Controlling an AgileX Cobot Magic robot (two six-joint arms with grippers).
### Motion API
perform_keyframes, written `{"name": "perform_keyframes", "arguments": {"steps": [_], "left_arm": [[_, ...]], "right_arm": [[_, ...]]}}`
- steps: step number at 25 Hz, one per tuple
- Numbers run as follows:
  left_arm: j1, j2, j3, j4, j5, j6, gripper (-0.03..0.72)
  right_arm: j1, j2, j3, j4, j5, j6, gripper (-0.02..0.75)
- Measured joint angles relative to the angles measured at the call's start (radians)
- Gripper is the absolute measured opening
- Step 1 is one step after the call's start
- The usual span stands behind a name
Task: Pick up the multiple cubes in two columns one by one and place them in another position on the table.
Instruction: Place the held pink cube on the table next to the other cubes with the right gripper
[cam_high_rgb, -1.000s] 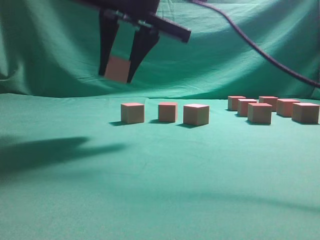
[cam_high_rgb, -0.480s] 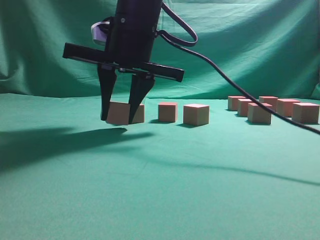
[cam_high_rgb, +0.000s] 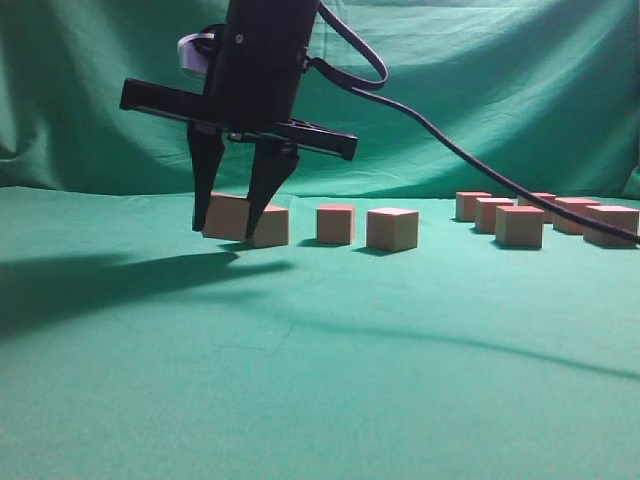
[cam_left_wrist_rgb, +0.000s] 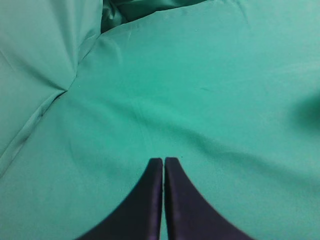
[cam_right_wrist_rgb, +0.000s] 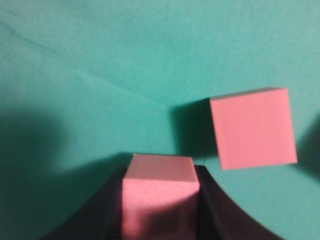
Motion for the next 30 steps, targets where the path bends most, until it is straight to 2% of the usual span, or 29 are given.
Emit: {"name": "perform_keyframes", "arguments": {"steps": [9, 10, 17, 21, 25, 30], "left_arm": [[0.000, 0.000, 0.000, 0.000, 0.000, 0.000, 0.000], [0.000, 0.000, 0.000, 0.000, 0.000, 0.000, 0.000], [0.000, 0.000, 0.000, 0.000, 0.000, 0.000, 0.000], [0.000, 0.000, 0.000, 0.000, 0.000, 0.000, 0.000], [0.000, 0.000, 0.000, 0.000, 0.000, 0.000, 0.000], [0.000, 0.000, 0.000, 0.000, 0.000, 0.000, 0.000]], "right_arm": [[0.000, 0.000, 0.000, 0.000, -0.005, -0.006, 0.260], [0.000, 0.000, 0.000, 0.000, -0.005, -0.006, 0.313], [0.000, 0.000, 0.000, 0.000, -0.006, -0.006, 0.519], [0.000, 0.000, -0.039, 0.000, 0.074, -0.006, 0.505], [-0.002, 0.000, -0.157, -0.001, 0.211, -0.010, 0.505], [-0.012, -0.011, -0.290, -0.007, 0.230, -0.072, 0.505]]}}
